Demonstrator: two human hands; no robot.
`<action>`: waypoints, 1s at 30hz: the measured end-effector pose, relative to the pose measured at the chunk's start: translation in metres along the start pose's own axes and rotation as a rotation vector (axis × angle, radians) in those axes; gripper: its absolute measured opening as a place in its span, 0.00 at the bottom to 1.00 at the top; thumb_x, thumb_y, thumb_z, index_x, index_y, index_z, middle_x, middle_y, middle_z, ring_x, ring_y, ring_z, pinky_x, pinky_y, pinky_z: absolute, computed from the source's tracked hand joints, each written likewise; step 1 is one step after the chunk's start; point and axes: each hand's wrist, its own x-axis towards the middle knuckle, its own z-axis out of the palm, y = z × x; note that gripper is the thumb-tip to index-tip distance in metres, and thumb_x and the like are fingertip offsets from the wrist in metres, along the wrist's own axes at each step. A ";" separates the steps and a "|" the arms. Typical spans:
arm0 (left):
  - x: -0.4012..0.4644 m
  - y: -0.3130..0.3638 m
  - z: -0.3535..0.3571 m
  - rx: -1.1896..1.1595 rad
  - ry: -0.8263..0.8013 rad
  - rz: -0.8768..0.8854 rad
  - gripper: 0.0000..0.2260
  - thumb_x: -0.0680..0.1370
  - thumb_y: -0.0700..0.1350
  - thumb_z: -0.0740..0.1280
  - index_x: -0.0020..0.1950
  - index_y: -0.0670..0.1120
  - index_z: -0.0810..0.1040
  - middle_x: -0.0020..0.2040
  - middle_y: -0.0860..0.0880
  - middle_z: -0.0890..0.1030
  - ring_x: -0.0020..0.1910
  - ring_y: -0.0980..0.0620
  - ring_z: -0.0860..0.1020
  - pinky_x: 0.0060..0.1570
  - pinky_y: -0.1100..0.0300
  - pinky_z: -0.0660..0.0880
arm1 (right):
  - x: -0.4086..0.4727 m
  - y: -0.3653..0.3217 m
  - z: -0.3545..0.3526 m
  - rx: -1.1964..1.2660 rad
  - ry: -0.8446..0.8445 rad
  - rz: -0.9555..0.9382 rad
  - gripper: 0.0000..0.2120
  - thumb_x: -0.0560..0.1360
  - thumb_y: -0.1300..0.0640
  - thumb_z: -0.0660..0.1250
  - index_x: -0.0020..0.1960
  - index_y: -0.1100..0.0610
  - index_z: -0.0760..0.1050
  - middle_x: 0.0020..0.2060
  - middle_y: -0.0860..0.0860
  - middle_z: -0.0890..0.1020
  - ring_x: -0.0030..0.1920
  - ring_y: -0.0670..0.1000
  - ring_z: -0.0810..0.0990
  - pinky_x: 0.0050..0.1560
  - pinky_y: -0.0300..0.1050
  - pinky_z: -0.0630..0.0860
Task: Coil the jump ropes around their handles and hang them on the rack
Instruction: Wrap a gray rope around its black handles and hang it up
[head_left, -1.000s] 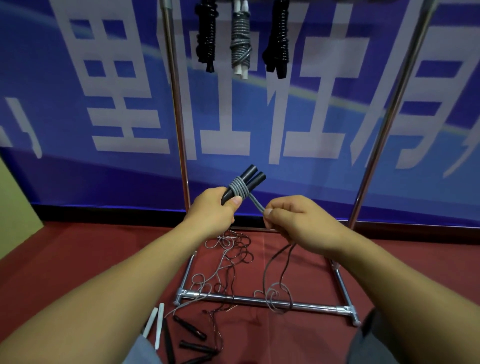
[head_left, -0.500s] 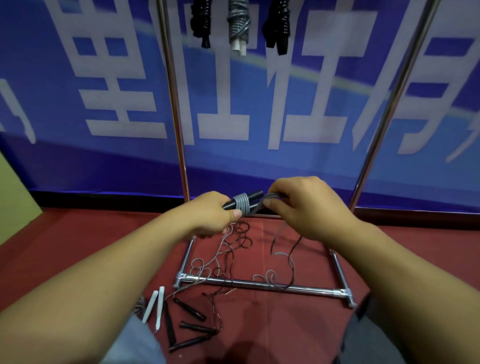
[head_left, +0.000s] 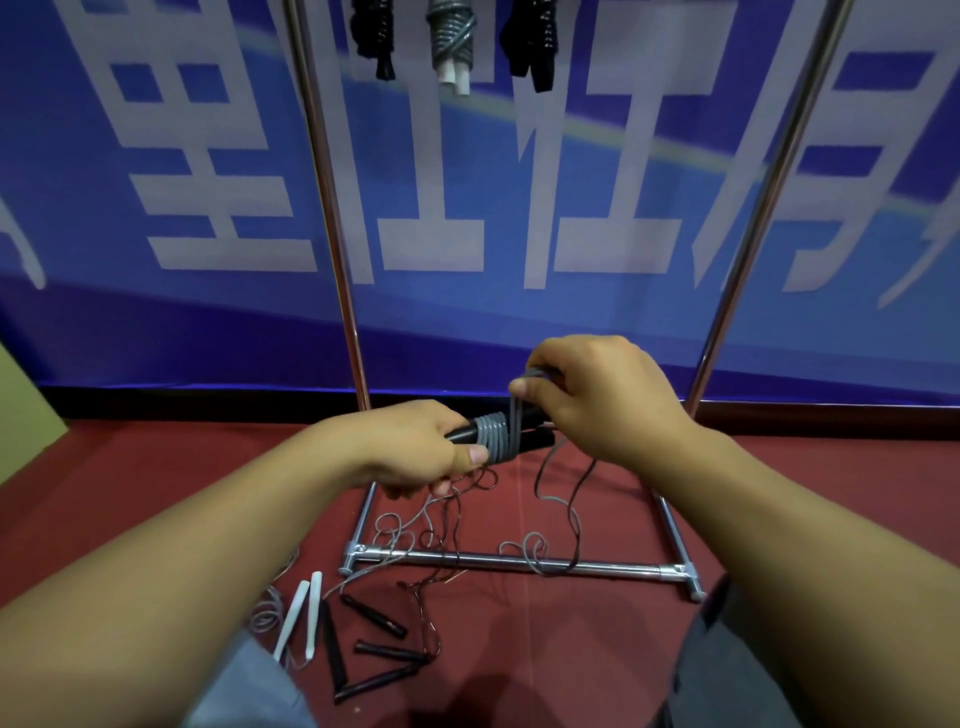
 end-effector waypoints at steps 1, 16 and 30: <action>-0.001 0.000 0.000 0.004 -0.015 0.012 0.13 0.83 0.51 0.63 0.56 0.40 0.76 0.28 0.52 0.76 0.26 0.52 0.69 0.25 0.63 0.67 | 0.001 0.000 0.000 0.005 0.002 0.008 0.13 0.78 0.42 0.67 0.46 0.51 0.79 0.41 0.47 0.83 0.44 0.55 0.79 0.41 0.48 0.72; -0.020 0.010 0.006 0.591 0.266 0.272 0.12 0.82 0.58 0.62 0.46 0.52 0.69 0.35 0.54 0.73 0.34 0.55 0.72 0.35 0.54 0.67 | 0.007 0.019 0.000 0.213 -0.112 0.202 0.09 0.75 0.45 0.72 0.42 0.50 0.80 0.34 0.44 0.81 0.38 0.45 0.78 0.38 0.41 0.73; -0.027 0.009 0.006 0.282 0.350 0.490 0.09 0.79 0.57 0.66 0.47 0.52 0.74 0.32 0.51 0.77 0.30 0.53 0.74 0.34 0.50 0.71 | 0.008 0.023 -0.010 0.930 -0.519 0.537 0.04 0.78 0.60 0.67 0.44 0.56 0.77 0.34 0.51 0.77 0.32 0.48 0.73 0.33 0.42 0.67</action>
